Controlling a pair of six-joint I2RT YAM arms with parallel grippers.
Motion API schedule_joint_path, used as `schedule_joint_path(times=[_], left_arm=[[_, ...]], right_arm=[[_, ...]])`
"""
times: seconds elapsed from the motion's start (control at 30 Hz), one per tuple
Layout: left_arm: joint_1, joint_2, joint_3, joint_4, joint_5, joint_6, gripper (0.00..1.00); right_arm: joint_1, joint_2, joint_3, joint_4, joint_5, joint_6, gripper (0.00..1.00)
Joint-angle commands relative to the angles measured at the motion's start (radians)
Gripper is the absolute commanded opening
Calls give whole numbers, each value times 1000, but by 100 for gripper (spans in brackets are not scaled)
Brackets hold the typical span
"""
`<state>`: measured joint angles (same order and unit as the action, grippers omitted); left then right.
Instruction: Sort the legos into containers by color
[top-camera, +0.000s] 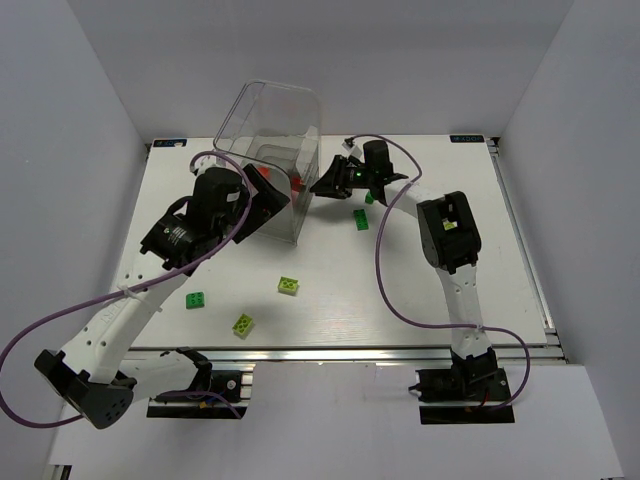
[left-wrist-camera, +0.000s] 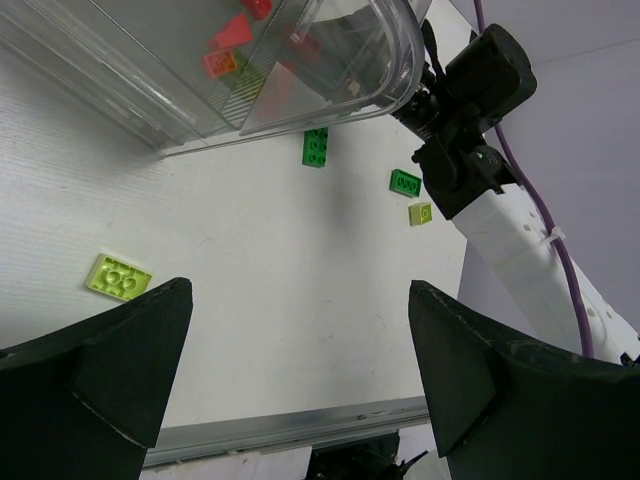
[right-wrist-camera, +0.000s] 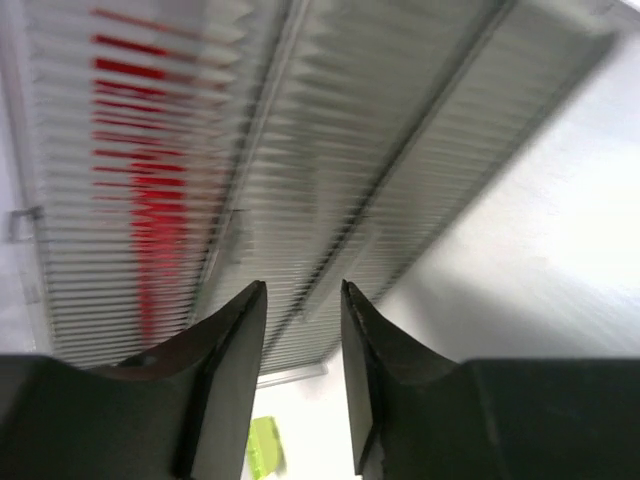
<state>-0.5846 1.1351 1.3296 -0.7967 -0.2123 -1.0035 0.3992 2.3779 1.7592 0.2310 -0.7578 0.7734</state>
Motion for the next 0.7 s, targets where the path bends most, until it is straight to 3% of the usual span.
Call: schedule_joint_path(times=[0.0,0.2,0.4,0.67], left_arm=[[-4,-26,-21,20,-18,2,98],[-4,-38,-41,31,-21,5,98],[-4,-51,-52,33,-25,5,98],[-4,-70,-67,40,-24,-3,98]], right_arm=[[-7,-83,12,-89,87,-72,40],[-14,-94,-1,-1,34,-13,41],[-22,-95,-89,267,-86,113,51],[-11,-57,-53,336,-115,161,54]])
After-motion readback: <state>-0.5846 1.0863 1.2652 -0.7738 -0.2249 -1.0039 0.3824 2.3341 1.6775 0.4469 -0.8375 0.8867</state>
